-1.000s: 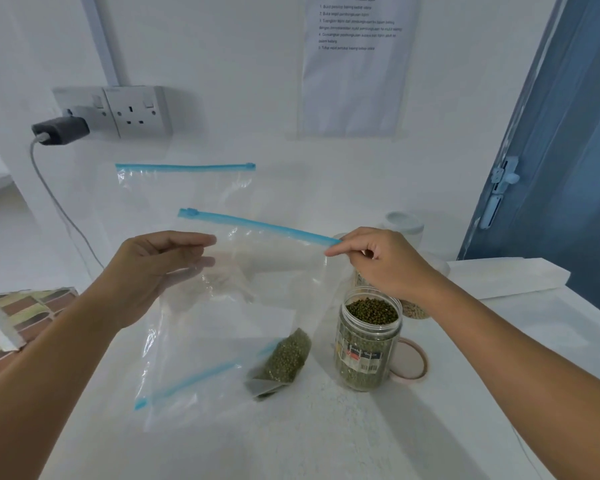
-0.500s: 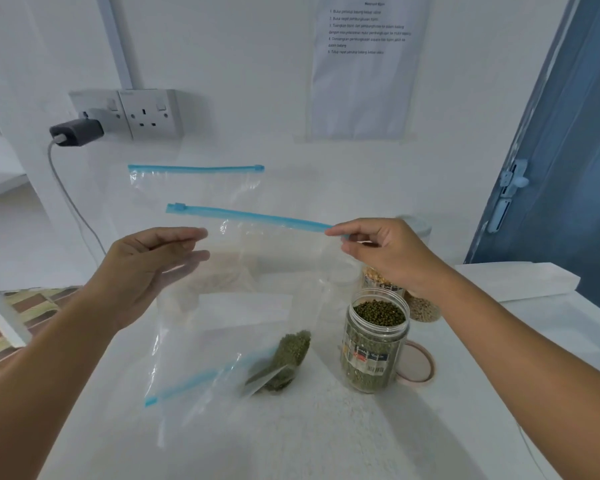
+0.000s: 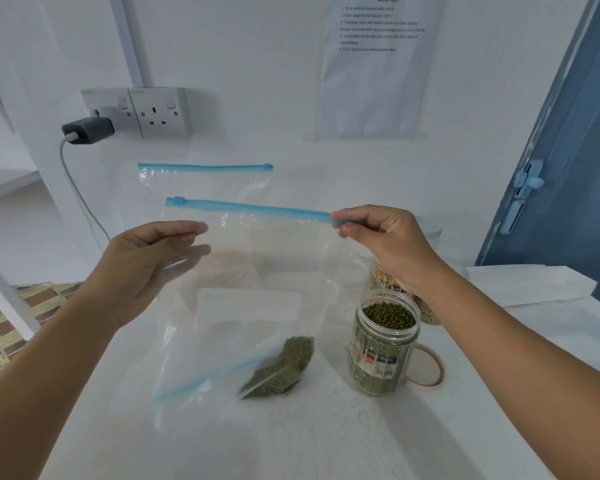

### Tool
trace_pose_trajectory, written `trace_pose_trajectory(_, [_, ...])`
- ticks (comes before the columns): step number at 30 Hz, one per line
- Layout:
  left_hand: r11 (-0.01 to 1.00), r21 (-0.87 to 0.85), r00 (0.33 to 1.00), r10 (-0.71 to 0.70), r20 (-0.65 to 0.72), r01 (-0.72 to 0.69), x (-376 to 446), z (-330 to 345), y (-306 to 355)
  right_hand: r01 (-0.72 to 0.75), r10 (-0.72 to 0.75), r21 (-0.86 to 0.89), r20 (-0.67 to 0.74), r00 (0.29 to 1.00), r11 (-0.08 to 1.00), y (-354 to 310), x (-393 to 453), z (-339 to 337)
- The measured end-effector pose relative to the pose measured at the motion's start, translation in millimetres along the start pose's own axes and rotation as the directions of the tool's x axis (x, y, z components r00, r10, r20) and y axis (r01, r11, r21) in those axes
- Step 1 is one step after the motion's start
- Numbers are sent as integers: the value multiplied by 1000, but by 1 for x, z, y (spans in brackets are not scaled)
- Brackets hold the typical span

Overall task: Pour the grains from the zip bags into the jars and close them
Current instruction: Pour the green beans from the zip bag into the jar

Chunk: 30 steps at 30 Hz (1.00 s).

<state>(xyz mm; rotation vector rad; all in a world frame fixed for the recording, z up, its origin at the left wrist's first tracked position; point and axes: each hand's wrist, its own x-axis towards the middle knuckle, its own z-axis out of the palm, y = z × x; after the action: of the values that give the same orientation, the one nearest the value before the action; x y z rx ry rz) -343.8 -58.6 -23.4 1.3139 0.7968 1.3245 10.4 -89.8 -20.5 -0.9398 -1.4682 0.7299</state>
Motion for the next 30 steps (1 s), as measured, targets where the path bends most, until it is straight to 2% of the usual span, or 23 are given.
trace_pose_trajectory(4, [1000, 18, 999, -24, 44, 23, -2, -7, -7, -47, 47, 7, 21, 999, 999, 5, -3, 3])
trace_pose_trajectory(6, [1000, 13, 1000, -24, 19, 24, -1, -8, -9, -69, 69, -6, 55, 996, 998, 9, -5, 4])
trace_pose_trajectory(12, [1000, 9, 999, -25, 37, 25, 0, -4, -9, -115, 132, -109, 165, 977, 987, 15, -8, 11])
trace_pose_trajectory(15, [1000, 1, 999, -19, 37, 19, -3, -4, -9, -129, 148, -135, 136, 980, 982, 13, -7, 15])
trace_pose_trajectory(18, [998, -58, 1000, 8, -3, -8, -3, 0, -4, -93, 102, -145, 61, 993, 985, 8, -2, 14])
trace_pose_trajectory(22, [996, -72, 998, 57, -3, -57, -5, 3, 8, -25, 26, -32, 26, 999, 999, 1, 5, 18])
trace_pose_trajectory(25, [996, -85, 1000, 25, 8, -25, -12, -1, 4, -94, 95, -14, 143, 985, 996, 8, 0, 23])
trace_pose_trajectory(28, [996, -78, 998, -41, 53, 45, -19, -12, -5, -178, 184, -48, 283, 941, 983, 19, -7, 29])
trace_pose_trajectory(30, [996, -45, 991, -73, 115, 79, -23, -18, -8, -186, 202, -84, 289, 936, 979, 21, -7, 31])
